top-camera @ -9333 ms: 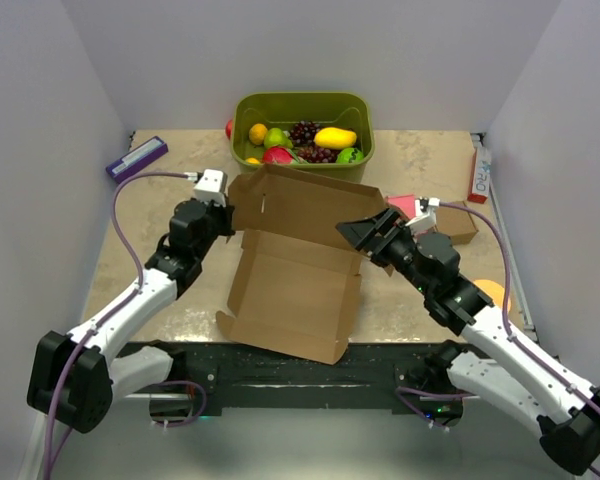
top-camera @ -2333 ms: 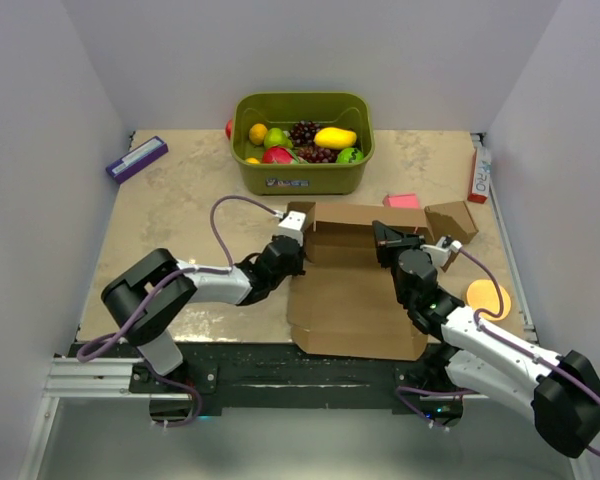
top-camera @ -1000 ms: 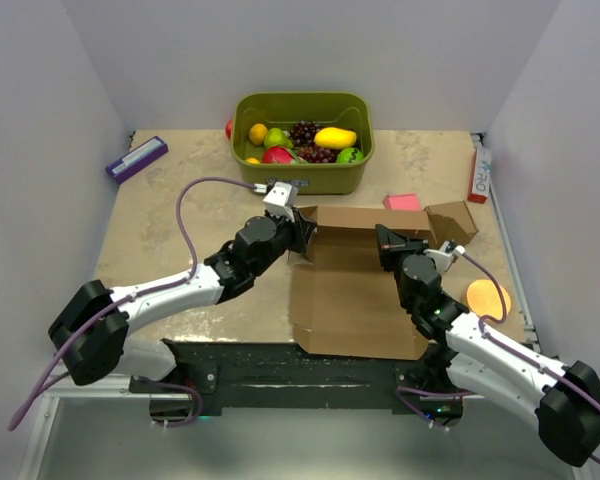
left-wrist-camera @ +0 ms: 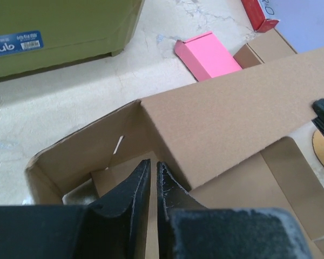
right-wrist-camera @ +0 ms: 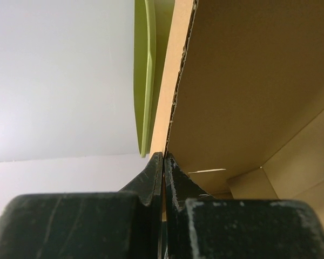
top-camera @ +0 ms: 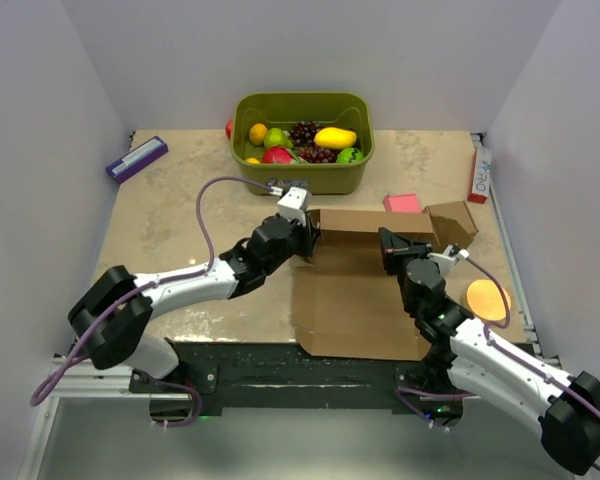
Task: Fold the paper box
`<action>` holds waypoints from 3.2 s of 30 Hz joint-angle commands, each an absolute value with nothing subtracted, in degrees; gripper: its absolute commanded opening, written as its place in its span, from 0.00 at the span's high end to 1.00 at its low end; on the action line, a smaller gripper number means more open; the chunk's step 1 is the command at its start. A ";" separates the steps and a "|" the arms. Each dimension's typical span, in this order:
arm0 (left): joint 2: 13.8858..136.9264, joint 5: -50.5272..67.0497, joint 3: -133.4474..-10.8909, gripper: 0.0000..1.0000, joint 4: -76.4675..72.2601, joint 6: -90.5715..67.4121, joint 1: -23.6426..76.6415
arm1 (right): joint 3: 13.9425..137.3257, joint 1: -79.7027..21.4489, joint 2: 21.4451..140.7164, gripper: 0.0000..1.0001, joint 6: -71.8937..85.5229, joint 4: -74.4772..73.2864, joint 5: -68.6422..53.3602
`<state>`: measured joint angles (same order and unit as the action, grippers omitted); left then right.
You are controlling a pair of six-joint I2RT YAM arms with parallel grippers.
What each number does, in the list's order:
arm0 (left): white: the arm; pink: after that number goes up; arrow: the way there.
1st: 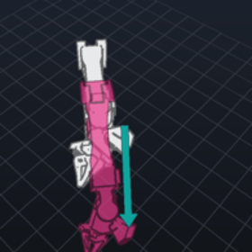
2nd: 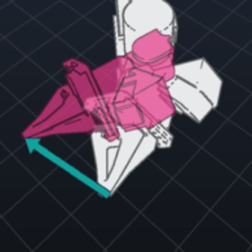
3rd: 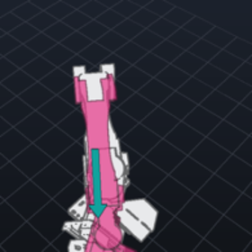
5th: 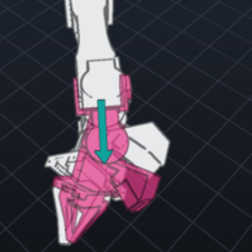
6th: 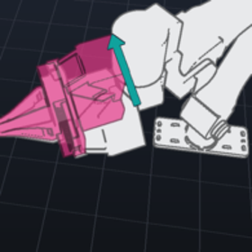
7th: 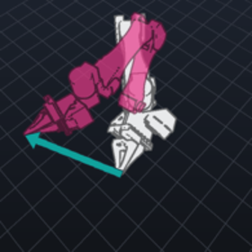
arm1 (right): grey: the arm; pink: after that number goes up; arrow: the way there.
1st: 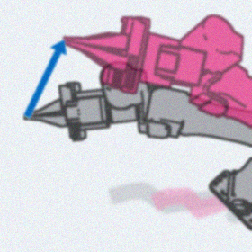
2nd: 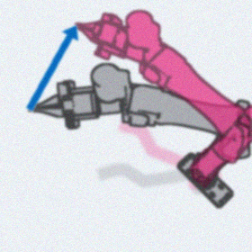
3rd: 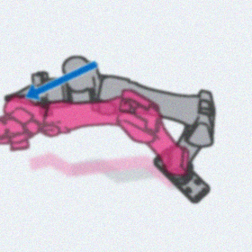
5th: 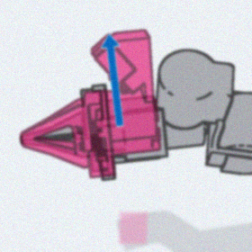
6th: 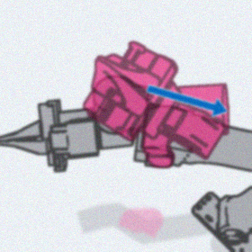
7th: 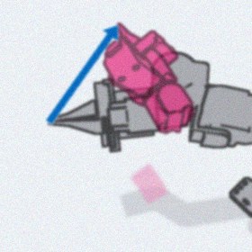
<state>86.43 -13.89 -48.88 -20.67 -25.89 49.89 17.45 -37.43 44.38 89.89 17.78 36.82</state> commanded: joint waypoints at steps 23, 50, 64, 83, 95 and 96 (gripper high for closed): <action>66.87 -16.53 -37.53 0.09 -5.61 -21.89 37.88 | 10.55 -37.44 37.09 1.00 89.03 12.04 38.76; 86.49 3.77 -39.99 0.44 -31.11 -8.18 46.84 | 9.23 -37.35 37.88 1.00 89.38 12.74 38.58; 82.19 6.95 -35.17 0.45 -34.80 -8.43 47.90 | 9.05 -37.44 38.50 1.00 89.21 13.10 38.06; 69.84 -14.85 -38.39 0.32 -21.62 -20.47 33.93 | 8.96 -37.44 36.39 1.00 89.38 11.78 37.97; 88.93 -9.24 -45.96 0.31 -28.47 -20.39 33.40 | 8.44 -37.44 38.32 1.00 89.65 13.62 38.23; 89.64 -6.88 -46.23 0.31 -29.61 -20.30 33.40 | 8.35 -37.35 38.58 1.00 89.74 13.80 38.23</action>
